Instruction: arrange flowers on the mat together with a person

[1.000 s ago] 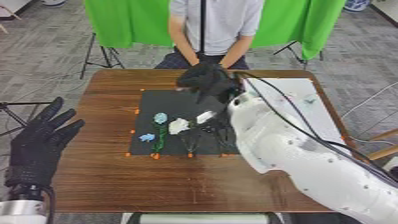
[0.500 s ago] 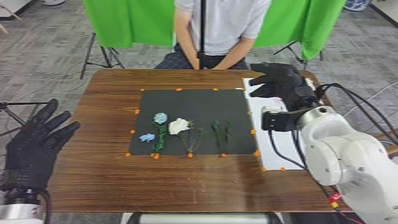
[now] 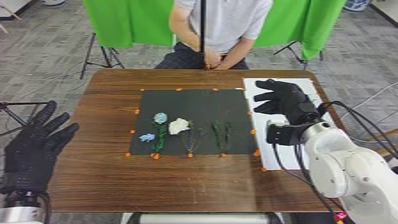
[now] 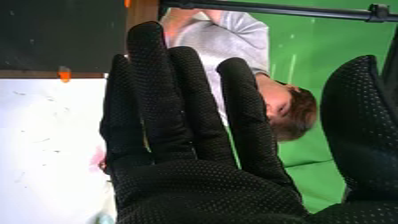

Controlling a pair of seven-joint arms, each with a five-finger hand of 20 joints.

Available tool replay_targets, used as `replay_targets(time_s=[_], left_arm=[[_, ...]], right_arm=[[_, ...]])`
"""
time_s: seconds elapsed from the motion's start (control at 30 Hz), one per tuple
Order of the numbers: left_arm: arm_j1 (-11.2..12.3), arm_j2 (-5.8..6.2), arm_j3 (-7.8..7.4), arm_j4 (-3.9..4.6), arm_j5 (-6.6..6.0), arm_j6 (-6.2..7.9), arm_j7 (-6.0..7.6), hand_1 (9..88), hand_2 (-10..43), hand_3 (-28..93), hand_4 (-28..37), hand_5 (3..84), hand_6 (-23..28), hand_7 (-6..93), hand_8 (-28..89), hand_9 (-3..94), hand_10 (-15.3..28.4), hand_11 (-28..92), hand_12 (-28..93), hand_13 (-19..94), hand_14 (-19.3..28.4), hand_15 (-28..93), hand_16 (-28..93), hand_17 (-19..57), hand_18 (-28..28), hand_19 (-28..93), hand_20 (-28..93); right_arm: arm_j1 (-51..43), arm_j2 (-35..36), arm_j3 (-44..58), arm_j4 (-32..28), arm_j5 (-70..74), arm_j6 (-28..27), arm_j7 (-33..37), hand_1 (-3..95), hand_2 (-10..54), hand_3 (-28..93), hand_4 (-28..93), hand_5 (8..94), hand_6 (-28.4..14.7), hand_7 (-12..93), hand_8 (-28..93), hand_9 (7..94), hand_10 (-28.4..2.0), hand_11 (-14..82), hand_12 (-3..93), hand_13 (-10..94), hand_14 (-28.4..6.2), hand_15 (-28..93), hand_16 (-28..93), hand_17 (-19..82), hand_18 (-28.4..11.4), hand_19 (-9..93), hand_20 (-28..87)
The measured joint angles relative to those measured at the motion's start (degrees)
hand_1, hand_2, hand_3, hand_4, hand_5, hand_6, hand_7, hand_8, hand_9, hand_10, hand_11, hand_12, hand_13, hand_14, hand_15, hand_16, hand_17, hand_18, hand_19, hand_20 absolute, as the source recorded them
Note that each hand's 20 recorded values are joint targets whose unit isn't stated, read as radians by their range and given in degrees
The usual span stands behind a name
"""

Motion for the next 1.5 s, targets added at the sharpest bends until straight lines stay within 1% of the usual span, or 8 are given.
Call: replay_targets(time_s=[0.17, 0.33, 0.7, 0.8, 0.97, 1.33, 1.5], left_arm=[[-0.2, 0.00, 0.38, 0.01, -0.01, 0.15, 0.01, 19.0, 7.1, 75, -26.9, 30.2, 4.2, 9.3, -8, 27.8, 14.3, 17, 13, 19, 21.2, 42, -3, -9.9, 19.0, 36, 15], [-0.1, 0.17, 0.41, 0.01, -0.46, 0.43, 0.27, 19.2, 7.3, 75, -26.7, 30.3, 4.3, 9.3, -8, 27.9, 14.3, 17, 13, 19, 21.3, 42, -4, -9.9, 18.9, 36, 15], [-0.2, 0.20, 0.56, 0.01, -0.41, 0.45, 0.06, 19.6, 7.2, 75, -26.3, 30.3, 4.4, 9.4, -8, 28.0, 14.4, 17, 13, 19, 21.2, 42, -4, -9.8, 18.8, 36, 15], [-0.2, 0.15, 0.57, 0.01, -0.33, 0.45, -0.13, 19.6, 7.2, 75, -26.2, 30.4, 4.5, 9.4, -8, 28.0, 14.4, 17, 13, 19, 21.2, 42, -4, -9.8, 18.8, 36, 15], [-0.6, -0.12, 0.57, 0.05, -0.02, 0.41, -0.90, 19.8, 7.3, 75, -26.1, 30.4, 4.5, 9.5, -8, 28.0, 14.5, 17, 13, 19, 21.2, 43, -4, -9.8, 18.7, 36, 15], [-0.9, -0.41, 0.57, 0.05, 0.51, 0.38, -1.82, 19.8, 7.2, 75, -25.8, 30.5, 4.6, 9.6, -8, 28.0, 14.4, 17, 13, 19, 21.2, 43, -4, -9.8, 18.6, 36, 15], [-0.9, -0.50, 0.64, 0.05, 0.56, 0.38, -1.83, 20.0, 7.2, 75, -25.6, 30.5, 4.6, 9.6, -8, 28.1, 14.4, 18, 13, 19, 21.2, 43, -4, -9.7, 18.5, 36, 15]], right_arm=[[0.0, 0.0, 0.1, 0.0, 0.2, 0.3, -0.1, 24.4, -0.2, 73, -23, 52.0, -1.8, 14, -12, 56.1, -20.4, 15.8, 14.1, 53, -20.0, 50, 9, 16, -26.2, 64, 10], [0.0, 0.0, 0.0, 0.2, 0.5, 0.9, -0.1, 24.4, -0.2, 73, -23, 52.0, -1.7, 14, -12, 56.2, -20.5, 15.9, 14.1, 53, -20.0, 50, 9, 16, -26.2, 64, 10], [0.4, 0.3, -0.5, 0.4, 0.6, 1.4, -0.1, 24.6, -0.1, 74, -23, 52.2, -1.7, 14, -12, 56.4, -20.6, 15.9, 14.1, 53, -20.0, 50, 9, 16, -26.2, 64, 10], [0.4, 0.4, -0.5, 0.4, 0.6, 1.4, -0.1, 24.6, 0.0, 74, -23, 52.3, -1.8, 14, -12, 56.5, -20.6, 15.9, 14.0, 53, -20.0, 50, 9, 17, -26.2, 64, 10], [0.6, 0.5, -0.8, 0.5, 0.7, 1.7, 0.0, 24.8, 0.0, 74, -23, 52.9, -1.8, 14, -12, 56.7, -20.6, 15.9, 14.0, 53, -20.0, 50, 9, 17, -26.2, 64, 11], [0.6, 0.6, -0.9, 0.5, 0.6, 1.9, 0.1, 24.9, 0.0, 74, -23, 53.4, -1.7, 15, -12, 57.1, -20.5, 16.0, 14.1, 54, -19.9, 50, 9, 17, -26.3, 64, 11], [0.8, 0.6, -1.1, 0.6, 0.6, 2.1, 0.1, 25.0, 0.0, 74, -23, 53.5, -1.7, 15, -12, 57.1, -20.5, 16.0, 14.0, 54, -20.0, 50, 9, 17, -26.1, 64, 11]])
